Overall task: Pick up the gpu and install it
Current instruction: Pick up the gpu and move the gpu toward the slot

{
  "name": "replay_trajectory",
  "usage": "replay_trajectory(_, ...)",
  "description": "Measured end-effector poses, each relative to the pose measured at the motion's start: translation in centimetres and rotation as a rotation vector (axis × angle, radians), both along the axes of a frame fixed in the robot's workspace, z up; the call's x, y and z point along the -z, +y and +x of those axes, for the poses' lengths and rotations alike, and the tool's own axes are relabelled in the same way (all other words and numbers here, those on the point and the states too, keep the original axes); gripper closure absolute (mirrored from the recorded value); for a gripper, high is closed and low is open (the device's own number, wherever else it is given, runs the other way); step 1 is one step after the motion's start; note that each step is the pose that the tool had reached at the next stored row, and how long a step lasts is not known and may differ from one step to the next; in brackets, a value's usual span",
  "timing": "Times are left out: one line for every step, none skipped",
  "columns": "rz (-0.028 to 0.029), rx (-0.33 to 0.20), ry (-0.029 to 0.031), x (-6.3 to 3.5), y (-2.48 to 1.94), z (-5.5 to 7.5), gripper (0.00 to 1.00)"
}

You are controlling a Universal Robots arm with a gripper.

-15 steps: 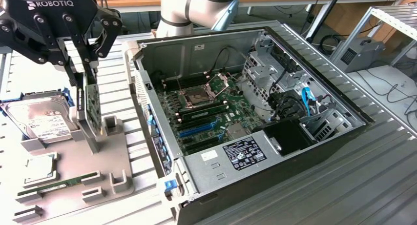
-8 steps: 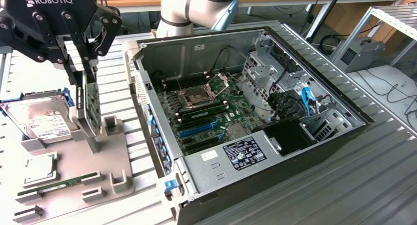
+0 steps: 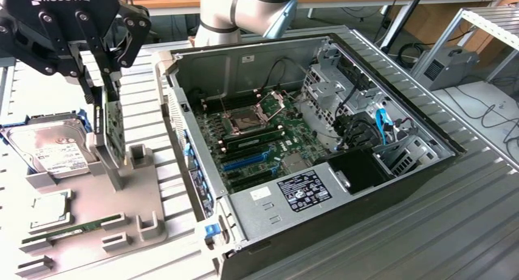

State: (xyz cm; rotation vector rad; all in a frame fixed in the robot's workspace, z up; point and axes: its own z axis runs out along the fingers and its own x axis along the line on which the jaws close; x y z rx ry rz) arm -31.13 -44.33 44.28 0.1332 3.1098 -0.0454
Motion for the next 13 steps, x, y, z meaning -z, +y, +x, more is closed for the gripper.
replay_trajectory(0.0, 0.0, 0.0, -0.05, 0.0, 0.0, 0.74)
replay_trajectory(0.0, 0.0, 0.0, -0.09, 0.0, 0.0, 0.74)
replay_trajectory(0.0, 0.0, 0.0, -0.12, 0.0, 0.0, 0.74)
replay_trajectory(0.0001, 0.0, -0.0001, -0.15, 0.0, 0.0, 0.74)
replay_trajectory(0.0001, 0.0, -0.0001, -0.17, 0.0, 0.0, 0.74)
replay_trajectory(0.0, 0.0, 0.0, -0.2, 0.0, 0.0, 0.74)
replay_trajectory(0.0, 0.0, 0.0, -0.22, 0.0, 0.0, 0.74)
replay_trajectory(0.0, 0.0, -0.0001, -0.23, 0.0, 0.0, 0.74)
replay_trajectory(0.0, 0.0, -0.0001, -0.25, 0.0, 0.0, 0.74)
replay_trajectory(0.0, 0.0, 0.0, -0.27, 0.0, 0.0, 0.74)
replay_trajectory(-0.0001, 0.0, 0.0, -0.3, 0.0, 0.0, 0.74)
replay_trajectory(0.0, 0.0, 0.0, -0.31, 0.0, 0.0, 0.74)
replay_trajectory(0.0, 0.0, 0.0, -0.34, 0.0, 0.0, 0.74)
